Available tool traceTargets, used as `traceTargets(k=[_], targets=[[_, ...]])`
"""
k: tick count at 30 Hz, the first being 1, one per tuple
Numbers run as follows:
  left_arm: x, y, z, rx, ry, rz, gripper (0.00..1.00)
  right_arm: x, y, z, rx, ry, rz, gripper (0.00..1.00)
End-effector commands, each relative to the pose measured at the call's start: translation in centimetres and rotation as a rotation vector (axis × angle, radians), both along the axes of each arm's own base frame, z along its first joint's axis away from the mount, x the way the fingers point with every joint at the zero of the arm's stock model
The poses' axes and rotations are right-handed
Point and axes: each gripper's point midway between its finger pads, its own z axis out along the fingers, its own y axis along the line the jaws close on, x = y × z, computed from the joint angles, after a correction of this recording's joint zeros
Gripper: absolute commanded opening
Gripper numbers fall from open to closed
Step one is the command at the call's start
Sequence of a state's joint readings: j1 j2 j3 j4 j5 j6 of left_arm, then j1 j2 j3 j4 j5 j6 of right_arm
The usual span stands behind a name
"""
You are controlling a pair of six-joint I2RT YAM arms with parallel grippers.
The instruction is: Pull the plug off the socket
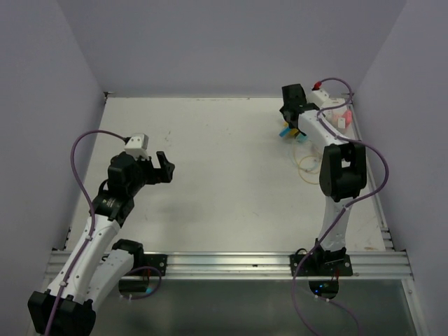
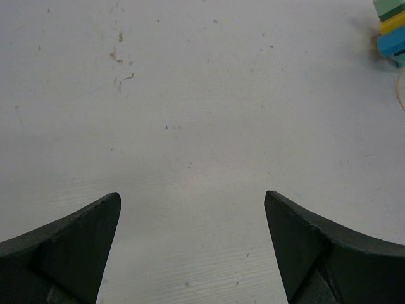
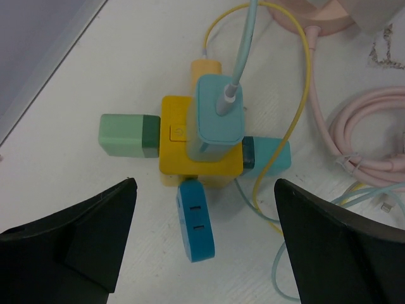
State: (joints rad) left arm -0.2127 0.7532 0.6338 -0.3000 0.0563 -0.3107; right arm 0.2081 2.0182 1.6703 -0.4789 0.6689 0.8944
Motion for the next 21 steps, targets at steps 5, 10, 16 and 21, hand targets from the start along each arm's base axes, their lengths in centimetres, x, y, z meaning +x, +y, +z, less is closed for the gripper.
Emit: traceTargets(k=[5, 10, 16, 21], targets=[[0.7, -0.4, 1.7, -0.011, -0.066, -0.019, 1.00, 1.4, -0.6, -2.6, -0.011, 0.023, -0.068, 0.93], [0.7, -0.4, 1.6, -0.011, -0.065, -0.019, 1.00, 1.7, -1.2, -4.3, 0.018, 0.020, -0.091, 0.90], [0.8, -0.5, 1.4, -0.010, -0.057, -0.020, 1.00, 2.4, -1.3, -4.3, 0.018, 0.003, -0.073, 0.82], [0.9, -0.6, 1.3, -0.011, -0.052, -0.026, 1.00, 2.5, -0.8, -4.6, 0.024, 0.015, -0.035, 0.62]])
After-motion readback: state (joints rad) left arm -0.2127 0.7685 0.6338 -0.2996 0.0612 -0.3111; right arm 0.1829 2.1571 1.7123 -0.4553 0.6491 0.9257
